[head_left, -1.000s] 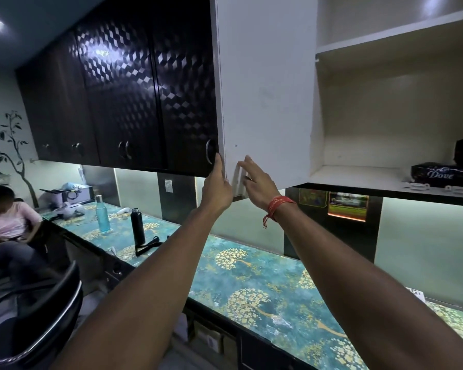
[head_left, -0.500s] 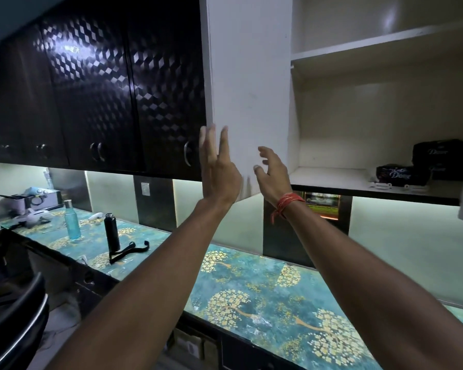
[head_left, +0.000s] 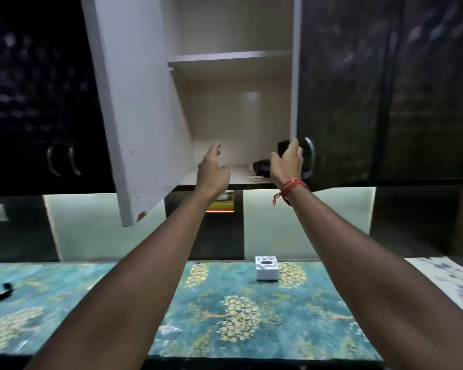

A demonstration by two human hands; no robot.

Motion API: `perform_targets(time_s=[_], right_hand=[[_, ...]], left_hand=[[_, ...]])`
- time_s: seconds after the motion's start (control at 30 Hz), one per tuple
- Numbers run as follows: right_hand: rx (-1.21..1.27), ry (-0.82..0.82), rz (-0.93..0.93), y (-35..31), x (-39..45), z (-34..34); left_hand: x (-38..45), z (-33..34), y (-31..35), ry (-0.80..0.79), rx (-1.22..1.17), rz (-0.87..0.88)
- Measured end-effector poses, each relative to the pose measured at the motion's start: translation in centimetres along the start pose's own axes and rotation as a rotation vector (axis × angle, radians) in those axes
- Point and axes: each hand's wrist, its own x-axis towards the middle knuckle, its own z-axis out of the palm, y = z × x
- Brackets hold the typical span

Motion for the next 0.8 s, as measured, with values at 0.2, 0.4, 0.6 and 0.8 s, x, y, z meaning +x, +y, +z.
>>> perform_targets(time_s=[0.2, 0.4, 0.6, 0.8], right_hand=[[-0.069, -0.049, -0.026, 0.6, 0.2, -2.0], [0.054, -0.267, -0.172, -1.1, -2.0, 0.7], [0.294, -0.548, -0.325, -7.7, -7.7, 8.0], [0.464, -0.578, -0.317, -10.4, -9.6, 12.5]], left_hand=[[0.5, 0.6, -0.9, 0.012, -0.006, -0.088], [0.0, -2.9, -3.4, 0.183, 0.062, -0.185], [-0.9, -5.0, -4.4, 0.117, 0.19, 0.052], [-4.1, -9.9, -6.0, 0.445, 0.391, 0.343]])
